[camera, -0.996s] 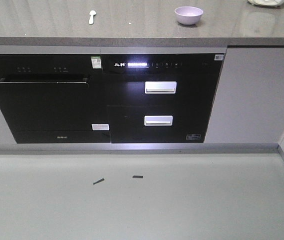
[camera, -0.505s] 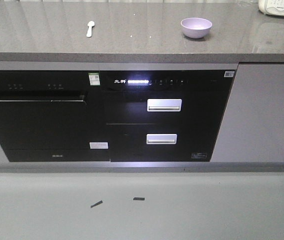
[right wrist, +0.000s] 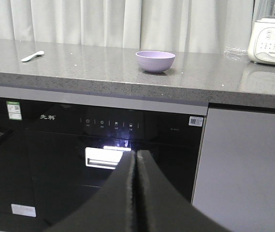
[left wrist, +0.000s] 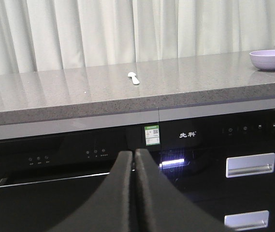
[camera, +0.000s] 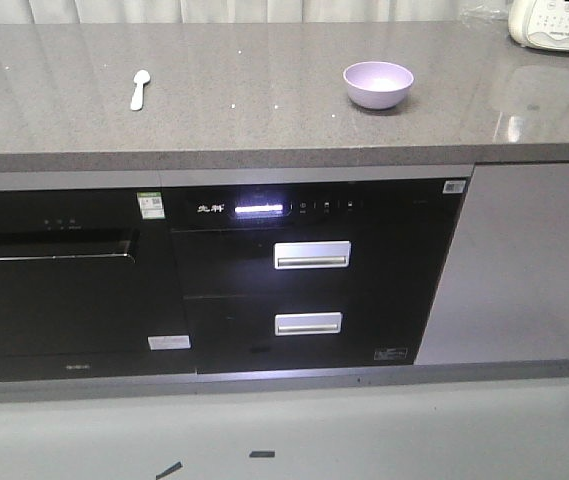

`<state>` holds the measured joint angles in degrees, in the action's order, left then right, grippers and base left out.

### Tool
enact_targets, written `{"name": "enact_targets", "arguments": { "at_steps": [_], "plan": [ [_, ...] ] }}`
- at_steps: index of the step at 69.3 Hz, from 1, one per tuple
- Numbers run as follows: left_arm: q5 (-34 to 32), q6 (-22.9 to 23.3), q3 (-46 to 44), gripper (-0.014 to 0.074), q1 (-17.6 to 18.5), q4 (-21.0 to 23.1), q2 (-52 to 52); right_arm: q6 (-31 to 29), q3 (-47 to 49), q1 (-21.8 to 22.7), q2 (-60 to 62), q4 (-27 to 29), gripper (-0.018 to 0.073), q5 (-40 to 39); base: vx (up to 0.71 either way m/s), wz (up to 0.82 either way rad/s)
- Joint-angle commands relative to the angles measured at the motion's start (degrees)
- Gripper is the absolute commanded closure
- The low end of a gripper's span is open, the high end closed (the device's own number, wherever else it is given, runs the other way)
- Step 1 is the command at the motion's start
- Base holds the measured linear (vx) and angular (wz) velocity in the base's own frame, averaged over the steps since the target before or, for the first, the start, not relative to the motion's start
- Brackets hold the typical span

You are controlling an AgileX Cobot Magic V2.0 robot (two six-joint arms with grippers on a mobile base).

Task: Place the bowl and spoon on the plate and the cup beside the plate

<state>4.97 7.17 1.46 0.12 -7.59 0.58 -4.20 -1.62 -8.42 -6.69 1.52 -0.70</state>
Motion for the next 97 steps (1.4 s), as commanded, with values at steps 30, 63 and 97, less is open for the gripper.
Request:
{"name": "enact_targets", "arguments": {
  "at_steps": [30,63,97],
  "plan": [
    [-4.1,0.1,-0.4,0.0603,-0.1,0.3,0.9,0.0,-0.2,0.2,-1.1,-0.4,0.0565,-4.0,0.27,0.01],
    [-4.1,0.1,-0.4,0.0603,-0.1,0.3,0.9,0.0,-0.2,0.2,-1.1,-0.4,0.0565,-4.0,0.23,0.03],
    [-4.1,0.1,-0.4,0.0603,-0.1,0.3,0.9,0.0,-0.2,0.2,-1.1,-0.4,0.0565,-4.0,0.19,0.0]
  ]
}}
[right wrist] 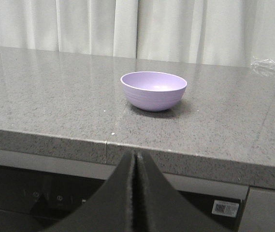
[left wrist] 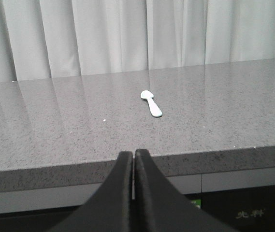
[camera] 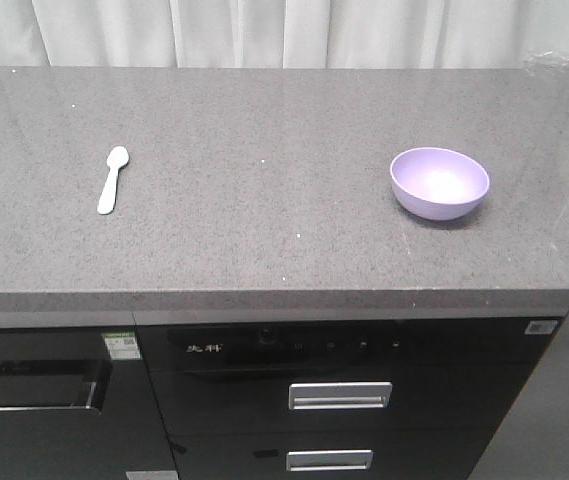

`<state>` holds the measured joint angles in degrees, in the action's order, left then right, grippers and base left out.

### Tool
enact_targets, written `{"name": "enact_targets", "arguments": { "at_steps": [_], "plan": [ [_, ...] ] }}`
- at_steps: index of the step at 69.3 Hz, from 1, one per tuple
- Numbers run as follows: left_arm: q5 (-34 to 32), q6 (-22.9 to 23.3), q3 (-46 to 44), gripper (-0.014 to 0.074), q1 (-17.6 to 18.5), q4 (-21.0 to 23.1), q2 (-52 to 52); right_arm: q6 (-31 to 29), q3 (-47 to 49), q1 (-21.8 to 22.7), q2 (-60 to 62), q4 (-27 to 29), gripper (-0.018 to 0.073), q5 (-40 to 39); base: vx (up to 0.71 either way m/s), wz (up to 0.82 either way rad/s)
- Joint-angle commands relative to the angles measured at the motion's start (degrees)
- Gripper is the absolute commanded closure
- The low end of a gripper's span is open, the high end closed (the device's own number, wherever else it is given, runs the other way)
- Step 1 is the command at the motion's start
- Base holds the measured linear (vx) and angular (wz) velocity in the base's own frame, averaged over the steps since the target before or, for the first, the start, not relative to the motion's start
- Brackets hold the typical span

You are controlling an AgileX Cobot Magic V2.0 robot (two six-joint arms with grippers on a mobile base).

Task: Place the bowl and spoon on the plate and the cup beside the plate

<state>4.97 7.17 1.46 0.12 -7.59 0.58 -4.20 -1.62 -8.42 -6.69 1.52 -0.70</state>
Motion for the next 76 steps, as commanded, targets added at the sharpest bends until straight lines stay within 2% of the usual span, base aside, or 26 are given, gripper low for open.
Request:
{"name": "enact_targets", "arguments": {
  "at_steps": [1,76],
  "plan": [
    [-4.1,0.1,-0.4,0.0603,-0.1,0.3,0.9,0.0,-0.2,0.2,-1.1,-0.4,0.0565,-4.0,0.17,0.0],
    [-4.1,0.1,-0.4,0.0603,-0.1,0.3,0.9,0.0,-0.2,0.2,-1.1,-0.4,0.0565,-4.0,0.11,0.0]
  ]
}}
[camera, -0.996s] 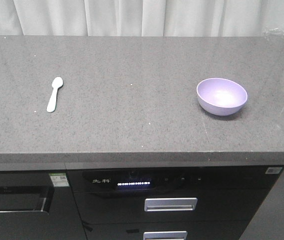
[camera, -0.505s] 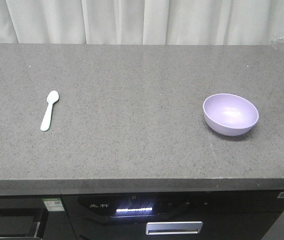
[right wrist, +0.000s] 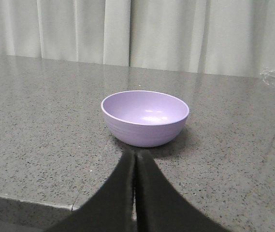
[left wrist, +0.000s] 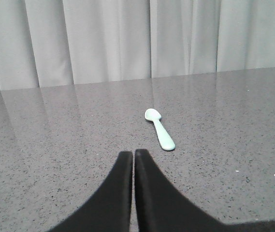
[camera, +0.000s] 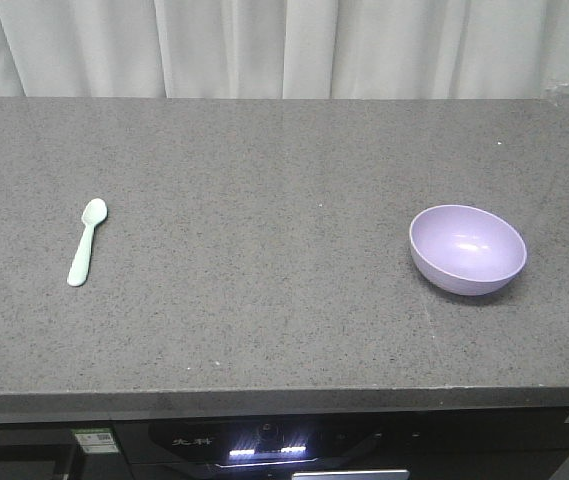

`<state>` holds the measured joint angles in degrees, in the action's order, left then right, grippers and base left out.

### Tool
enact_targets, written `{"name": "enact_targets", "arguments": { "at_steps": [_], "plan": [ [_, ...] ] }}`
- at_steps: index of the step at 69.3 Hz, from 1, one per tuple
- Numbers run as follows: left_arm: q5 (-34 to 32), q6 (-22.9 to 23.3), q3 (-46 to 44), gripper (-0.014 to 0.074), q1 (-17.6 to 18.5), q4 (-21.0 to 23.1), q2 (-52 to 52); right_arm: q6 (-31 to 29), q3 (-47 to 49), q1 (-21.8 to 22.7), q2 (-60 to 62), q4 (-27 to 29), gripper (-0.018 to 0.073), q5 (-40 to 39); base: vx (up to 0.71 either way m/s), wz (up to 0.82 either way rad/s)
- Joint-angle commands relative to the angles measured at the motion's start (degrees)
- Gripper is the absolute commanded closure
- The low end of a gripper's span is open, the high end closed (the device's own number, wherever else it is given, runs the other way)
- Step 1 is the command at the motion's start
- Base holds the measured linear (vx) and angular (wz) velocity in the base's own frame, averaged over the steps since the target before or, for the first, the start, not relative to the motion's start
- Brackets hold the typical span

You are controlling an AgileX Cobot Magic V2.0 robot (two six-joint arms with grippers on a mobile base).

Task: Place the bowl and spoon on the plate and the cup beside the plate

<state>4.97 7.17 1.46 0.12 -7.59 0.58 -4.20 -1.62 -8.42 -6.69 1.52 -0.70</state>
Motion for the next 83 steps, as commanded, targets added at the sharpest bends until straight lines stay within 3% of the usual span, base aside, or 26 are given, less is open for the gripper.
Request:
{"name": "enact_targets", "arguments": {
  "at_steps": [1,83],
  "plan": [
    [-4.1,0.1,-0.4,0.0603,-0.1,0.3,0.9,0.0,-0.2,0.2,-1.1,-0.4,0.0565,-4.0,0.02,-0.02],
    [-4.1,0.1,-0.4,0.0603,-0.1,0.3,0.9,0.0,-0.2,0.2,-1.1,-0.4,0.0565,-4.0,0.02,-0.01]
  ]
}}
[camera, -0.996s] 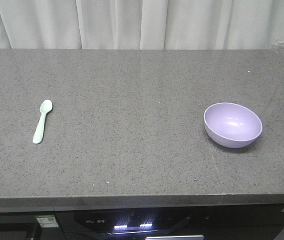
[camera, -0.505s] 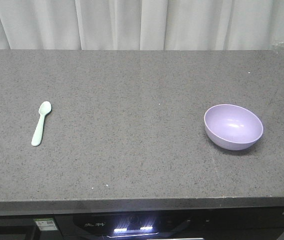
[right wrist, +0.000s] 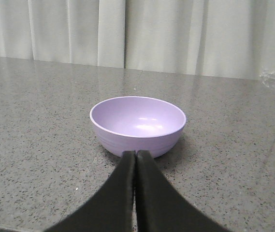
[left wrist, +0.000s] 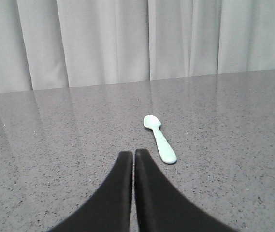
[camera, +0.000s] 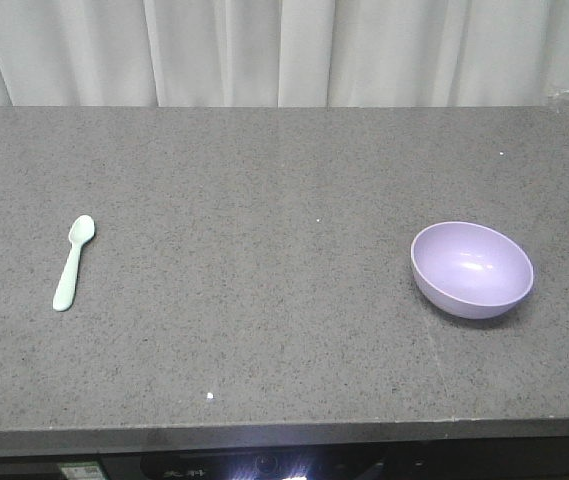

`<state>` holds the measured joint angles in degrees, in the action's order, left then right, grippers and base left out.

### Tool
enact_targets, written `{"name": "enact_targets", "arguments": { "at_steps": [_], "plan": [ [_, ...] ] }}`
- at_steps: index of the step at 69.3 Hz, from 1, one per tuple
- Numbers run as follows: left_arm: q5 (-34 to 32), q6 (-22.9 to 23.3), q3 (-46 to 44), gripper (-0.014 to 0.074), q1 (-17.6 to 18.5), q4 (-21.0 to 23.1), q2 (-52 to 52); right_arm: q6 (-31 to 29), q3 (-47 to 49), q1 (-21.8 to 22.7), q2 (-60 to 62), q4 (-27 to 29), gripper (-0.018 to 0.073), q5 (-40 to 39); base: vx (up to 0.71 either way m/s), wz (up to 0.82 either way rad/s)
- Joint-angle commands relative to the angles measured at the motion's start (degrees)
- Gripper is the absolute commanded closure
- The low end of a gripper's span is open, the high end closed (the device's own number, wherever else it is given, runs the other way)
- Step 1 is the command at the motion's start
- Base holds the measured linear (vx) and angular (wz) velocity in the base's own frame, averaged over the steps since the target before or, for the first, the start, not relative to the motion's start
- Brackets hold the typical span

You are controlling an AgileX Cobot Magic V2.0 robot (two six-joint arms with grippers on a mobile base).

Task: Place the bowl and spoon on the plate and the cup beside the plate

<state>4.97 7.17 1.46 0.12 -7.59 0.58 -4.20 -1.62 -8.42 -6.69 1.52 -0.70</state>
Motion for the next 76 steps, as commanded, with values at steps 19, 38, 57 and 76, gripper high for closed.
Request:
{"name": "enact_targets", "arguments": {
  "at_steps": [19,38,57,76],
  "plan": [
    [-4.1,0.1,-0.4,0.0603,-0.1,0.3,0.9,0.0,-0.2,0.2,-1.1,-0.4,0.0565,-4.0,0.08,0.0],
    [-4.1,0.1,-0.4,0.0603,-0.1,0.3,0.9,0.0,-0.2,0.2,-1.1,-0.4,0.0565,-4.0,0.06,0.01],
    [-4.1,0.1,-0.4,0.0603,-0.1,0.3,0.9,0.0,-0.2,0.2,-1.1,-0.4,0.0565,-4.0,0.01,0.0],
    [-4.1,0.1,-0.4,0.0603,-0.1,0.3,0.9,0.0,-0.2,0.2,-1.1,-0.4,0.0565,-4.0,0.0,0.0]
  ]
}}
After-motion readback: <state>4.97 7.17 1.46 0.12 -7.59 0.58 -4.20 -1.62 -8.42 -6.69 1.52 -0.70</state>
